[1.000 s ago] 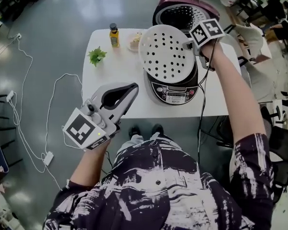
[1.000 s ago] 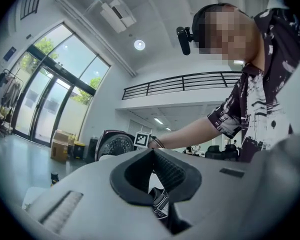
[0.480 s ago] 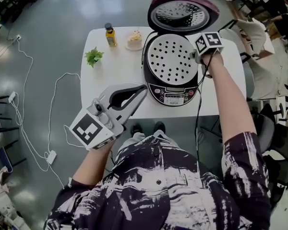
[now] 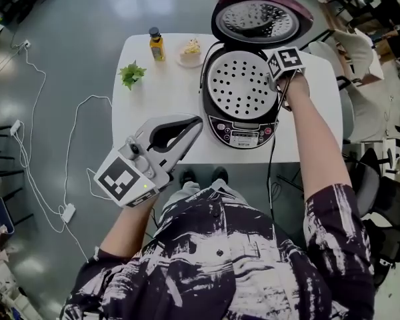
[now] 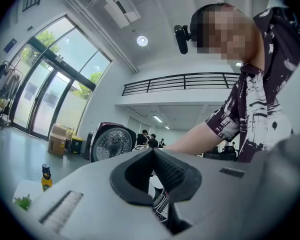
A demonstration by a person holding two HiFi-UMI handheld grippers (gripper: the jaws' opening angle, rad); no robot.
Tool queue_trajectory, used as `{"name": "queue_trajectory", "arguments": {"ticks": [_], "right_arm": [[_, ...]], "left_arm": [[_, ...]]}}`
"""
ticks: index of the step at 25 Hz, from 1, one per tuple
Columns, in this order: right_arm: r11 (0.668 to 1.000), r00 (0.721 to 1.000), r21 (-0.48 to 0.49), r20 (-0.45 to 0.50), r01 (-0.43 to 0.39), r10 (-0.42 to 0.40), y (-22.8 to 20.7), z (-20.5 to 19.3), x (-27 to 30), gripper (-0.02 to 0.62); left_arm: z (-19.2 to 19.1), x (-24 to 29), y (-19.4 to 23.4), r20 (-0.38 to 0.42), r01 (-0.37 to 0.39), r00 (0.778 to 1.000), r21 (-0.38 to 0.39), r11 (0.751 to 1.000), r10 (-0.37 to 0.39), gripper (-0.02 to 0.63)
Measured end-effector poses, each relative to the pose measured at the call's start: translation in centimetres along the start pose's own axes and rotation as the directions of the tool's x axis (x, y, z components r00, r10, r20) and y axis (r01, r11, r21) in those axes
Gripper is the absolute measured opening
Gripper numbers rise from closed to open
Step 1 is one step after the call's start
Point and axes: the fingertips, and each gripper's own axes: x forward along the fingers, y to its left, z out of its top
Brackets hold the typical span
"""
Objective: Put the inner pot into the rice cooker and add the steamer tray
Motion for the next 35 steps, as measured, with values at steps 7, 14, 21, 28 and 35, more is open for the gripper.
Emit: {"name": "queue_trajectory", "arguments": {"ticks": [7,14,21,28,35], "right_arm": [[0.996,0.998,-0.068,-0.003,0.062,-0.062,0.1,0.2,-0.1,0.008],[0.983,0.996,-0.167,-0.016,0.081,-0.085,0.4,-0.1,-0.5,0.078],[0.966,0.993,-0.243,-0.053,0.093,-0.109,1.0,-0.9,-0.9,0.151],[0.938,0.983,-0.314,-0.064,0.144,-0.172,0.5,-1.1,-2.2,0.202],[0.956,0.992,-0.273,0.095,0.108,-0.085,0.9,0.8,-5.1,0.202]], "left_arm": [[0.1,-0.2,0.0,0.003,0.005,1.000,-0.003,1.000,-0.005,0.005],[0.4,-0.3,-0.4,0.008,0.020,1.000,0.002,1.000,-0.020,0.005],[0.8,-0.3,-1.1,0.012,0.035,0.999,0.006,0.999,-0.035,0.005],[1.1,-0.7,-1.7,0.020,0.037,0.999,0.006,0.999,-0.037,0.005],[1.2,-0.3,-2.1,0.015,0.041,0.999,0.015,0.999,-0.041,0.005]]}}
